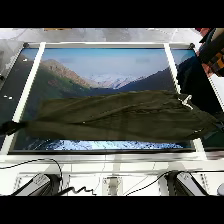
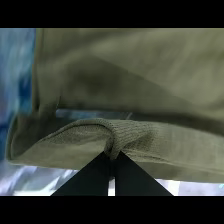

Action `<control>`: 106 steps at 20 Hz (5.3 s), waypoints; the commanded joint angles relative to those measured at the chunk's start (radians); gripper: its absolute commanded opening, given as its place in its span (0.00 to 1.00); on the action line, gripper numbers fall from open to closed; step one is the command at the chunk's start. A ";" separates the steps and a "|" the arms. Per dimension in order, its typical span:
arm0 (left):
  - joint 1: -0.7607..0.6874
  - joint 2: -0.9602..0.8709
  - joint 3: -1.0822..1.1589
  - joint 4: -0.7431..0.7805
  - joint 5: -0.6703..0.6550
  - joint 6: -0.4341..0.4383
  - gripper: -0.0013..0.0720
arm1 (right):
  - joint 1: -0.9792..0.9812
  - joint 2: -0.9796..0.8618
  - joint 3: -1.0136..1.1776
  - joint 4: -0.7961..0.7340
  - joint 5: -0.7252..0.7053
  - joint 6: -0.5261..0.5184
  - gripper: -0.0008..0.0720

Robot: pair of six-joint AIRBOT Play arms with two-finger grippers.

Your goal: Fold the clothes and pants, and hang the long-sleeved shirts on hangers.

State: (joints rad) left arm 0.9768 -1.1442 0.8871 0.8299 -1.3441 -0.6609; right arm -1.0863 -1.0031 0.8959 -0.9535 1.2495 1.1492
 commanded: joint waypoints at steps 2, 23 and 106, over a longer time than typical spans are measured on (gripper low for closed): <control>-0.002 0.005 0.027 -0.127 -0.015 0.025 0.04 | 0.082 0.158 0.004 -0.189 0.000 0.130 0.07; -0.176 -0.086 0.026 -0.386 0.409 -0.415 0.04 | 0.297 -0.171 0.004 0.342 -0.386 0.335 0.07; -0.666 0.145 0.337 -0.330 0.307 -0.389 0.04 | 1.816 -0.986 0.883 0.101 -0.653 0.318 0.06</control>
State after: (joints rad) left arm 0.3153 -0.9985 1.2247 0.5419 -1.0321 -1.0508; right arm 0.6289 -1.8946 1.6726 -0.8776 0.5766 1.4193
